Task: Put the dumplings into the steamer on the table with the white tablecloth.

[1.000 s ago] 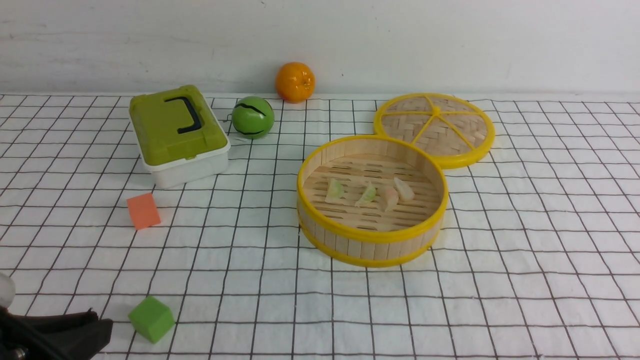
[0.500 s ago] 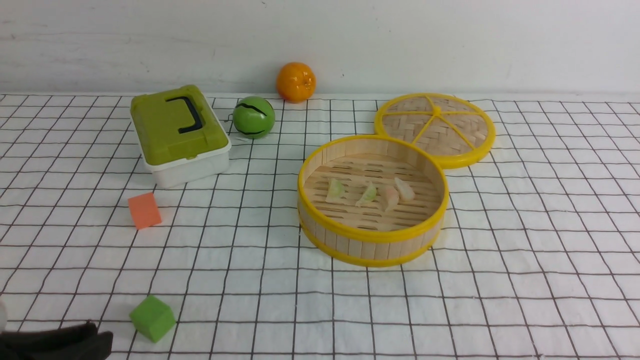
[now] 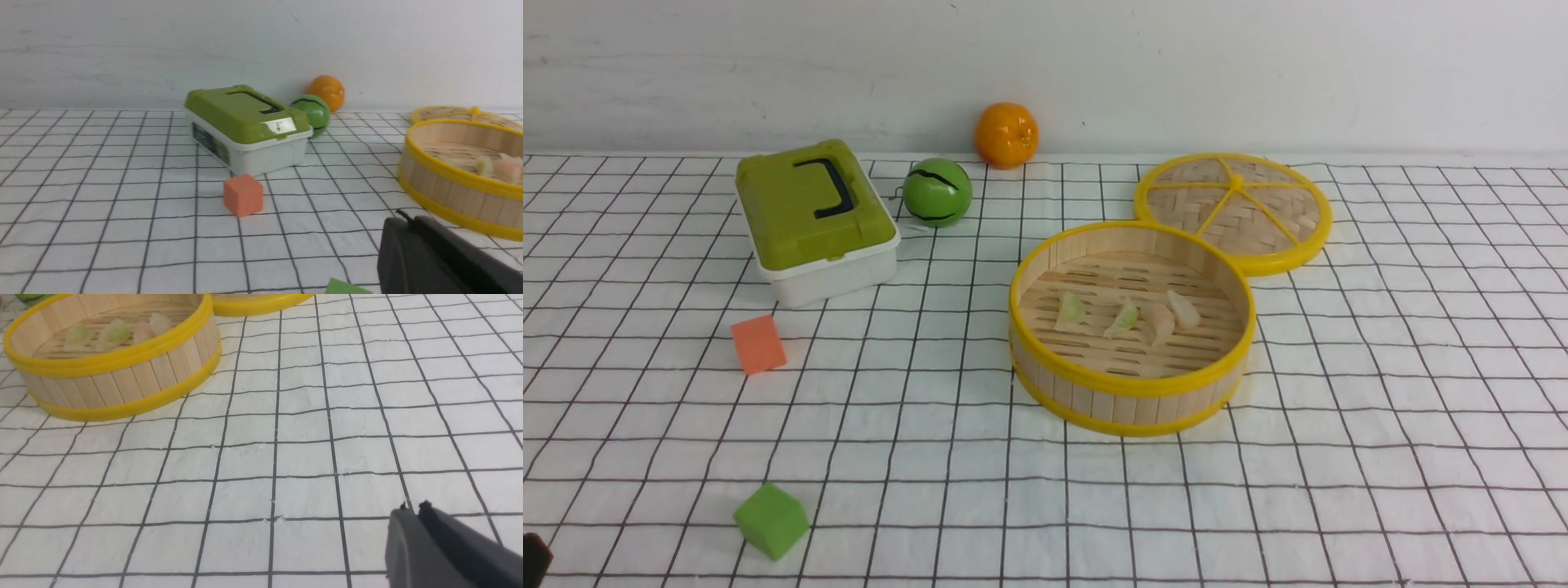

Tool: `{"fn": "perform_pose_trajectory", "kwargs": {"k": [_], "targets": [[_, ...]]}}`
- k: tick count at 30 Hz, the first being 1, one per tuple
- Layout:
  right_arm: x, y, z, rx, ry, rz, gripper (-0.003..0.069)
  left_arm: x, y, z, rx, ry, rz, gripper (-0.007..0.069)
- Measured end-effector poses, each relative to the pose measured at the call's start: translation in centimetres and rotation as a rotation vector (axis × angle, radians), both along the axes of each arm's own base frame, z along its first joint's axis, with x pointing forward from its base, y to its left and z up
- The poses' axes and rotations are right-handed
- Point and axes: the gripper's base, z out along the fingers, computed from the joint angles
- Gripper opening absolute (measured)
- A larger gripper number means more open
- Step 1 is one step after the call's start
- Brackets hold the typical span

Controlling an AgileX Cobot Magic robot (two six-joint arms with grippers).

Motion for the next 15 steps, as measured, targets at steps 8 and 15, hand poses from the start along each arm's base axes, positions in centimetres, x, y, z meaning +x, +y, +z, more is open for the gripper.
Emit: {"fn": "perform_pose_trajectory", "kwargs": {"k": [8, 15], "targets": [[0.0, 0.0, 0.0, 0.002, 0.001, 0.0, 0.0041, -0.3, 0.0, -2.7, -0.104, 0.302, 0.025, -0.0013], [0.0, 0.0, 0.0, 0.002, 0.001, 0.0, 0.0045, -0.4, -0.1, -3.0, -0.005, 0.325, 0.005, -0.0013]]}}
